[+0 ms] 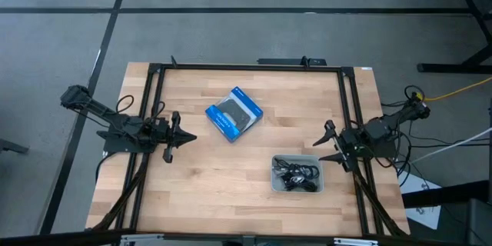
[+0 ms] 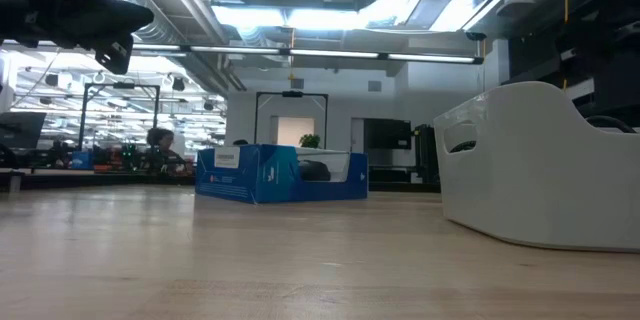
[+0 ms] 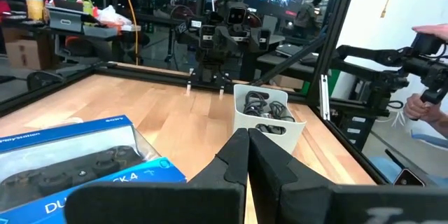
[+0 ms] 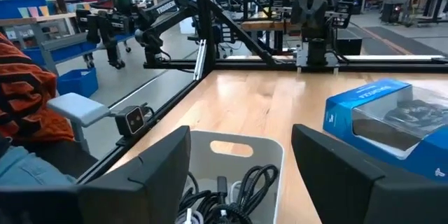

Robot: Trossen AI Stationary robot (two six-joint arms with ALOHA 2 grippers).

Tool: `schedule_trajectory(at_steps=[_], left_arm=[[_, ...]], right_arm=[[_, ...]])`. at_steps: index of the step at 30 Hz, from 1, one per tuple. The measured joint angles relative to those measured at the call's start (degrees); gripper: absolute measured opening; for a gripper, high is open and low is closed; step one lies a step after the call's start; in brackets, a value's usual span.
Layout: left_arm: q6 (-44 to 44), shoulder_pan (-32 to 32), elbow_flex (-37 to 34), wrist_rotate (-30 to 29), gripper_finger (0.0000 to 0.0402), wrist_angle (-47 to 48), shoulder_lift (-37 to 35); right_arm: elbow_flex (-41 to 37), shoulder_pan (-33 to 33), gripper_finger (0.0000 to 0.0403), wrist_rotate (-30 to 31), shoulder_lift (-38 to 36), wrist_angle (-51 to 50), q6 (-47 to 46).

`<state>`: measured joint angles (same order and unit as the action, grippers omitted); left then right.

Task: Pick and place USB-C Cables
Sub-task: Return to Home Position

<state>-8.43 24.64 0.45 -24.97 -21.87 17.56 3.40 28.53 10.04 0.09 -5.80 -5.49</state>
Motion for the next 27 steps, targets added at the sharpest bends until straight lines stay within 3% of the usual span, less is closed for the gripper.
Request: schedule_trajectory(at_steps=[7, 18, 27], left_arm=[[0.0, 0.0, 0.0, 0.0, 0.0, -0.02, 0.0], [0.0, 0.02, 0.0, -0.04, 0.0, 0.17, 0.0], [0.0, 0.02, 0.0, -0.04, 0.0, 0.2, 0.0]], right_arm=[[-2.97, -4.27, 0.0253, -11.87, -0.01, 7.22, 1.81], [-2.97, -10.33, 0.0253, -11.25, 0.01, 7.23, 1.24], [-2.97, -10.81, 0.0253, -11.21, 0.03, 7.21, 1.48]])
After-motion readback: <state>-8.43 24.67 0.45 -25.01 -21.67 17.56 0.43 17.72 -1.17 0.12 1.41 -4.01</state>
